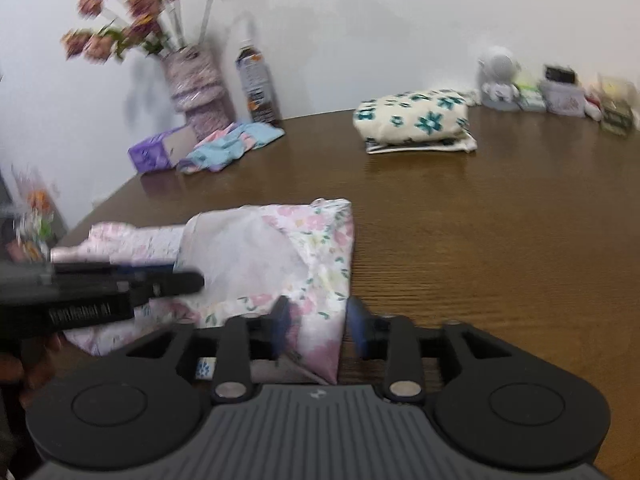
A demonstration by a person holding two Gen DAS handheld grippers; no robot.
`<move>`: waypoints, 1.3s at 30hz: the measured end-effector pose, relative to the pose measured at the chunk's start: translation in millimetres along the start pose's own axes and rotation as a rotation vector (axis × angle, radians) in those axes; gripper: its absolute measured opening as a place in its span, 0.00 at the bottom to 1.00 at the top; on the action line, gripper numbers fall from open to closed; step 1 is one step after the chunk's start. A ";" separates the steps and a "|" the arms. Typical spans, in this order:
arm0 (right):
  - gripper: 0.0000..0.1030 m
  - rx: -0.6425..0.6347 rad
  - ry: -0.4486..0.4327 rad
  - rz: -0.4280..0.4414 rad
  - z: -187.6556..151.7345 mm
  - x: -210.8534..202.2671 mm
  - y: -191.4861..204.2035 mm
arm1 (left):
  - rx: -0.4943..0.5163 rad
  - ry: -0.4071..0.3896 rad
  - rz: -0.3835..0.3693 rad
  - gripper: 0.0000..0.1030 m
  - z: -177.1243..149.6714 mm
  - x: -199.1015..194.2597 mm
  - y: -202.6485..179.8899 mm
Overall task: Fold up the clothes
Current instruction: 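Hold the bundle edge with both grippers and start lifting it, then lift and fold the held bundle over onto the rest of the dress with both grippers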
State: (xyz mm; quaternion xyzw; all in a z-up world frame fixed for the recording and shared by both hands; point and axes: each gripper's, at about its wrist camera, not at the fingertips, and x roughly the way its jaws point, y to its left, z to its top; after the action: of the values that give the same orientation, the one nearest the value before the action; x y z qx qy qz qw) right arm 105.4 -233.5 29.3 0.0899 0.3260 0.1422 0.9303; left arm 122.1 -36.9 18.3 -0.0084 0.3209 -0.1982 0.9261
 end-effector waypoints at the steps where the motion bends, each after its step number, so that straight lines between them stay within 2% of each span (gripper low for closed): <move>1: 0.41 0.028 0.002 0.003 1.0 0.8 -4.1 | 0.005 0.001 0.000 0.21 -1.0 -0.5 -0.4; 5: 0.41 0.158 0.041 0.048 4.8 11.4 -17.7 | 0.004 0.005 -0.007 0.20 -3.9 -2.7 -0.9; 10: 0.37 0.261 0.058 0.074 1.0 12.5 -25.1 | -0.006 0.010 -0.014 0.20 -4.8 -2.5 0.6; 16: 0.30 0.317 0.046 0.103 -9.4 7.7 -27.5 | -0.018 0.009 -0.027 0.20 -6.1 -2.7 2.2; 17: 0.27 0.321 0.042 0.104 -9.9 8.4 -26.8 | -0.023 0.007 -0.033 0.20 -5.9 -3.6 2.7; 19: 0.16 0.340 0.046 0.111 -10.8 11.8 -27.1 | -0.039 -0.005 -0.050 0.21 -4.7 -8.1 4.7; 20: 0.07 0.344 0.046 0.115 -10.9 12.5 -27.1 | -0.041 -0.018 -0.059 0.22 -3.6 -11.9 5.6; 23: 0.03 0.310 0.028 0.111 -8.3 9.9 -22.8 | -0.029 -0.068 -0.058 0.22 1.9 -23.9 6.3; 26: 0.03 0.208 0.001 0.067 -0.8 1.0 -12.6 | 0.000 -0.089 -0.038 0.20 8.5 -23.9 4.5; 30: 0.03 0.052 -0.037 -0.002 10.8 -12.8 2.7 | 0.046 -0.006 -0.028 0.17 14.1 0.2 -0.5; 32: 0.03 -0.026 -0.057 -0.037 16.6 -19.7 10.4 | 0.035 0.042 -0.062 0.15 14.1 15.5 -1.9; 34: 0.03 -0.104 -0.076 -0.072 22.4 -26.6 18.1 | 0.028 0.040 -0.087 0.14 15.5 19.9 -4.0; 36: 0.03 -0.191 -0.096 -0.098 27.9 -31.3 29.2 | 0.003 0.025 -0.129 0.19 17.5 13.4 -1.2; 39: 0.03 -0.359 -0.127 -0.107 34.2 -34.7 54.2 | 0.011 -0.025 -0.116 0.28 14.3 -11.8 9.0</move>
State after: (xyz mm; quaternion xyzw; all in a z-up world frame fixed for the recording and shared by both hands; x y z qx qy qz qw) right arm 89.9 -196.2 89.9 -0.0863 0.2406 0.1424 0.9563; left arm 125.4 -25.8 35.3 -0.0243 0.3073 -0.2531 0.9170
